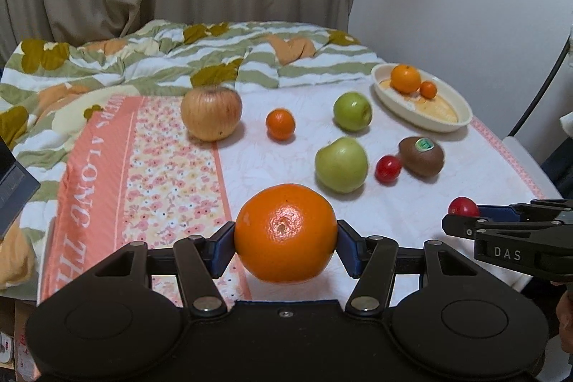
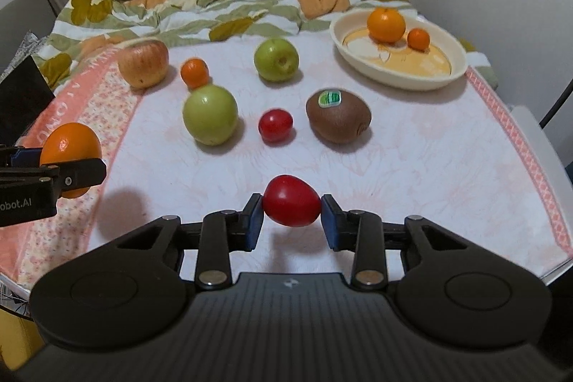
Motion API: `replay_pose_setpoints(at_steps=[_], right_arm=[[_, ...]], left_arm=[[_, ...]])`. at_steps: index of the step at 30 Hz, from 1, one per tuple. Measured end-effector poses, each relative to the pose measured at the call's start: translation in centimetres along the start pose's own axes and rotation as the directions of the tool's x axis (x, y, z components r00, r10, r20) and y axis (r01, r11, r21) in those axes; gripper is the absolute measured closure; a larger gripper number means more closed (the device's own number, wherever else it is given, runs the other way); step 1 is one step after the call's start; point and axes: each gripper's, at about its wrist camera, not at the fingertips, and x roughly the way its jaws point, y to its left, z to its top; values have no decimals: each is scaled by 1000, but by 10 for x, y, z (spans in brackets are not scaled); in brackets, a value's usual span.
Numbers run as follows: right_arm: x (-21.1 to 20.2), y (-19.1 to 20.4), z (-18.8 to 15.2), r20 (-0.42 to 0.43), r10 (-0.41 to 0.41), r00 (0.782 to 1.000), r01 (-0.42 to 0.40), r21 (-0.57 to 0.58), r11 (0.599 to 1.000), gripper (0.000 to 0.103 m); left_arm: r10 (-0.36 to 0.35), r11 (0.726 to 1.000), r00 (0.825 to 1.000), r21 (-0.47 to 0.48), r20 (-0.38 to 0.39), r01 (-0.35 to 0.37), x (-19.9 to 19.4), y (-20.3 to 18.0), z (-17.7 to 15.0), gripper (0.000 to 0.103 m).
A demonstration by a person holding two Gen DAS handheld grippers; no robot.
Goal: Organize fruits
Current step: 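Grasp another large orange with the left gripper while the right grasps a red tomato, then carry the orange with the left and the tomato with the right to the bowl, opening the left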
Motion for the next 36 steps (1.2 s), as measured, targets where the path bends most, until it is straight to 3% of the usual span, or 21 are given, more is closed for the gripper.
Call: replay_pose_setpoints(at_steps=[7, 15, 22, 36], right_arm=[[-34, -15, 15, 2, 29, 1000, -29, 21, 999, 53], [-59, -46, 32, 14, 47, 999, -47, 12, 999, 53], [-70, -85, 48, 34, 102, 994, -101, -41, 994, 53], [-58, -167, 107, 77, 185, 980, -168, -188, 968, 53]], left_arm=[[-7, 1000, 999, -14, 49, 7, -33, -15, 16, 41], [-15, 999, 997, -46, 71, 18, -46, -45, 29, 41], [38, 995, 992, -96, 120, -27, -55, -83, 45, 41], [101, 980, 982, -187, 158, -70, -24, -158, 92, 40]])
